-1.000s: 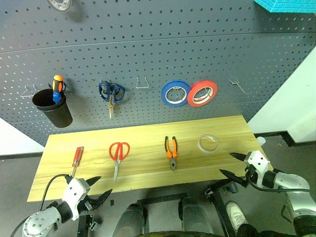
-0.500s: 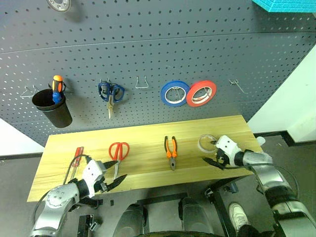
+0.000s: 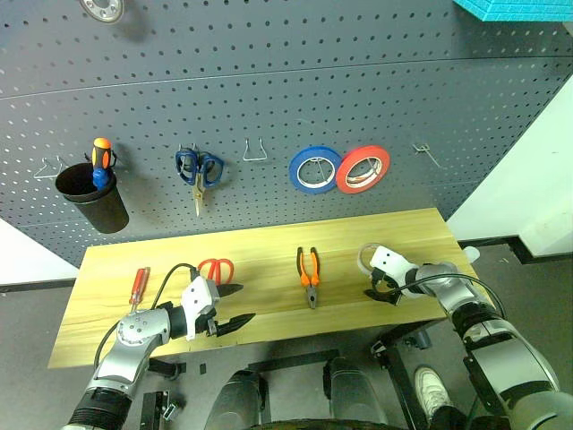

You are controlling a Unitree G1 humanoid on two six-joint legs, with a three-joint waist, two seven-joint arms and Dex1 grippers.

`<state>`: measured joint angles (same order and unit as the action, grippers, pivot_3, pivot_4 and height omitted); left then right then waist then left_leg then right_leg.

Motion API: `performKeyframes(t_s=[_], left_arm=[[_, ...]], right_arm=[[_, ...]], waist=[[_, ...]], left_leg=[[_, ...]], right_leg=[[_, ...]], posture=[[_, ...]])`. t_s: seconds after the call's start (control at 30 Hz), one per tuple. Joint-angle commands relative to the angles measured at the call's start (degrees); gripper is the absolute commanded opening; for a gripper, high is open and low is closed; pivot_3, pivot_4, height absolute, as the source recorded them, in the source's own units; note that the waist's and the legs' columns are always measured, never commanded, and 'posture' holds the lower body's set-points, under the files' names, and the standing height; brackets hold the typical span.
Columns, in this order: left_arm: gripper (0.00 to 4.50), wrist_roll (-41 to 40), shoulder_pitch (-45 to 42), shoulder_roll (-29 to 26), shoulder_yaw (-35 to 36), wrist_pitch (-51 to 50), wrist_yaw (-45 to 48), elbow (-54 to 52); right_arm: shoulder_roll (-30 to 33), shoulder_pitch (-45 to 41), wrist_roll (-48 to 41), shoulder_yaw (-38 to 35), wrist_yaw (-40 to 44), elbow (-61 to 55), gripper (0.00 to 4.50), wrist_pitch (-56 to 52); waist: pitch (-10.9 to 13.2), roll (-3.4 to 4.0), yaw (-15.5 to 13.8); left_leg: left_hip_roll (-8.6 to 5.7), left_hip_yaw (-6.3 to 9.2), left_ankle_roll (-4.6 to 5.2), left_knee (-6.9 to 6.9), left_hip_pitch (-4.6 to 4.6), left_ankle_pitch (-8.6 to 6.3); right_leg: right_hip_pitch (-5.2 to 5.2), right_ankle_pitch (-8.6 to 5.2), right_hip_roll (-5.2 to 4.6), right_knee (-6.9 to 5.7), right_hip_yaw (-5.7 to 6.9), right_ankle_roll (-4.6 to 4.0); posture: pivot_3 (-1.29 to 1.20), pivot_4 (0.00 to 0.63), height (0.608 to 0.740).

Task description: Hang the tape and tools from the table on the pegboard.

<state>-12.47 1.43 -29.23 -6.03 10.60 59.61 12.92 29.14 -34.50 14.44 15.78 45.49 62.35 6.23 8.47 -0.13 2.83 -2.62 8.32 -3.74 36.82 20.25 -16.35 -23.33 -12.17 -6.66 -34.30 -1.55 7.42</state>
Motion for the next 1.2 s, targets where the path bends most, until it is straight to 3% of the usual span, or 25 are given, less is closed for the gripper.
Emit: performKeyframes(t_s=[0.03, 0.17, 0.53, 0.7, 0.87, 1.03, 1.2], left_arm=[[3.52, 0.2, -0.4, 0.1, 0.0, 1.3, 0.1, -0.4], [3.54, -0.3, 0.1, 0.3, 0.3, 1.4, 0.3, -1.2], [3.54, -0.3, 0.4, 1.0, -0.6, 1.2, 0.7, -3.4], [3.54, 0.2, -0.9, 1.6, -0.9, 1.7, 0.2, -3.0], [3.54, 0.2, -1.9, 1.9, -0.4, 2.3, -1.0, -3.1], [3.54, -0.5, -2.5, 2.2, -0.3, 2.6, -1.0, -3.0], [3.54, 0.0, -4.4, 2.7, -1.7, 2.4, 0.1, -2.4]], right_arm=[[-0.8, -3.1, 2.5, 1.6, -0.8, 3.5, 4.50, 0.2], [-0.9, -4.9, 4.0, 2.6, 0.2, 5.8, 3.65, -0.1], [0.0, -4.4, 2.3, 0.3, 1.0, 4.4, 0.02, 0.7], [3.9, -0.3, 2.1, -1.7, -3.9, -2.5, 0.02, 3.7], [12.9, 14.7, 1.9, -8.5, -12.6, -27.6, 0.02, 7.5], [21.3, 29.5, 16.1, -15.6, -33.6, -48.4, 0.02, 10.6], [23.1, 29.0, 20.7, -17.5, -41.4, -52.2, 0.02, 11.1]], waist=[[0.0, 0.00, 0.1], [-0.1, 0.03, 0.1], [-0.1, 0.05, 0.1], [-0.1, 0.08, 0.0], [-0.1, 0.13, -0.4], [-0.1, 0.19, 0.0], [0.0, 0.02, 1.3]], left_leg=[[0.00, 0.00, 0.00, 0.04, 0.00, 0.00], [0.00, 0.00, 0.00, 0.11, -0.02, 0.00], [0.00, 0.00, 0.00, 0.16, -0.04, 0.00], [0.00, 0.00, 0.00, 0.15, 0.00, 0.00], [-0.01, -0.01, 0.01, 0.14, 0.08, 0.00], [-0.01, -0.18, 0.02, 0.14, 0.05, -0.02], [0.04, -0.34, 0.02, 0.29, 0.09, -0.02]], right_leg=[[0.01, 0.00, 0.01, -0.02, 0.00, -0.01], [0.06, 0.01, 0.02, -0.04, -0.01, -0.02], [0.08, 0.02, 0.03, -0.08, -0.03, -0.02], [0.06, 0.03, 0.02, -0.07, -0.04, -0.01], [0.01, 0.02, 0.01, -0.02, -0.05, 0.07], [-0.03, -0.22, 0.00, -0.03, -0.16, 0.18], [0.13, -0.22, 0.00, -0.03, -0.22, 0.14]], posture=[[-0.05, 0.074, 0.740], [-0.04, 0.076, 0.740], [-0.05, 0.091, 0.740], [-0.06, 0.094, 0.740], [-0.07, 0.103, 0.740], [-0.13, 0.110, 0.740], [-0.14, 0.107, 0.740]])
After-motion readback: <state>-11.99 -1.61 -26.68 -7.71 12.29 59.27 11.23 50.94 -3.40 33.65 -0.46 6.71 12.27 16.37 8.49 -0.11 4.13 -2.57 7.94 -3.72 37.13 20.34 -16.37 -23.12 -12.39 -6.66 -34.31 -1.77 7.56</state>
